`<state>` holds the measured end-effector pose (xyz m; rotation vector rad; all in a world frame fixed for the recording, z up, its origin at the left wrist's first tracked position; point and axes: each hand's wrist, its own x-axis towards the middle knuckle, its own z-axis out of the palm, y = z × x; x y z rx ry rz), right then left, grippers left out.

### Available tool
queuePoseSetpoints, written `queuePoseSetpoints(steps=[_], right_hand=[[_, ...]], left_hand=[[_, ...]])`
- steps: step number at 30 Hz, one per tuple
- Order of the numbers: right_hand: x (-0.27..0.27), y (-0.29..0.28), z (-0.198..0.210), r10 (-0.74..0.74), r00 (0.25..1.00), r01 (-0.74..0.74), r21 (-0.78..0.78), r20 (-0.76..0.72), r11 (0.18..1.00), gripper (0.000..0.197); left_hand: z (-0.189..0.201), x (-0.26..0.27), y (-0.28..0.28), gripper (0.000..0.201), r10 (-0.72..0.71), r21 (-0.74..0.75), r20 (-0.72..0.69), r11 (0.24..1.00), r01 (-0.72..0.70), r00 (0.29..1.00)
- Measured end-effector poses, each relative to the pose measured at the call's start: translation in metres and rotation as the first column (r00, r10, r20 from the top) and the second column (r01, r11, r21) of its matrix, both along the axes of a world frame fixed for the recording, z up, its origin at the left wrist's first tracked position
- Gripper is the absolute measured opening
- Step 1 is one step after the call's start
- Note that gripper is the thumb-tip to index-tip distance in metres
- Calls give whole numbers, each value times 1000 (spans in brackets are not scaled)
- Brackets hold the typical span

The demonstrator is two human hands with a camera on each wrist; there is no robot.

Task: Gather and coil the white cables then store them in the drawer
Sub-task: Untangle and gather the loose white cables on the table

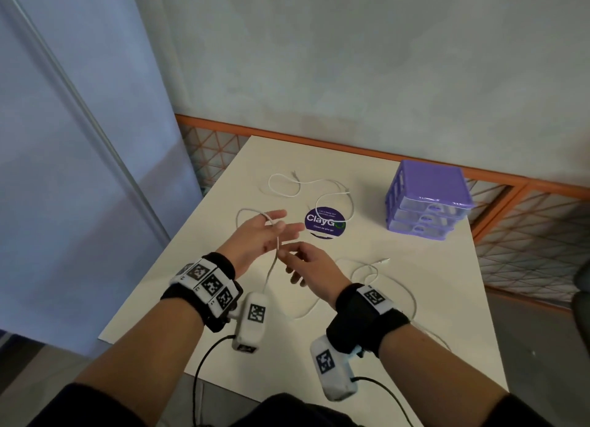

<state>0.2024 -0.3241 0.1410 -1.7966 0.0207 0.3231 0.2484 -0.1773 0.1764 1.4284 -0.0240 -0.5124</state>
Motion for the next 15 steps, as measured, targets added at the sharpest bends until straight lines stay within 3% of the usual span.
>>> queuePoseSetpoints(steps=[2, 4, 6, 9, 13, 15], right_hand=[[-2, -4, -5, 11, 1000, -11, -15, 11, 1000, 16], [-6, -8, -11, 7, 1000, -7, -34, -1, 999, 14], [-14, -16, -20, -15, 999, 13, -95, -28, 995, 15], [-28, -37, -43, -46, 997, 32, -203, -68, 979, 16], [-43, -56, -62, -3, 995, -28, -312, -98, 950, 22], [-45, -64, -63, -79, 996, 59, -337, -46, 939, 25]], left_hand=[[-3, -2, -6, 27, -81, 62, 6, 995, 80, 997], [-7, -2, -12, 29, -72, 78, -2, 994, 72, 997], [-7, 3, -15, 34, 64, 2, -52, 998, -64, 997], [-3, 16, -15, 35, 275, -164, -167, 939, -301, 947], [-4, 30, -17, 29, 352, -139, -166, 916, -375, 921], [-3, 33, -21, 29, 350, -89, -124, 928, -361, 929]])
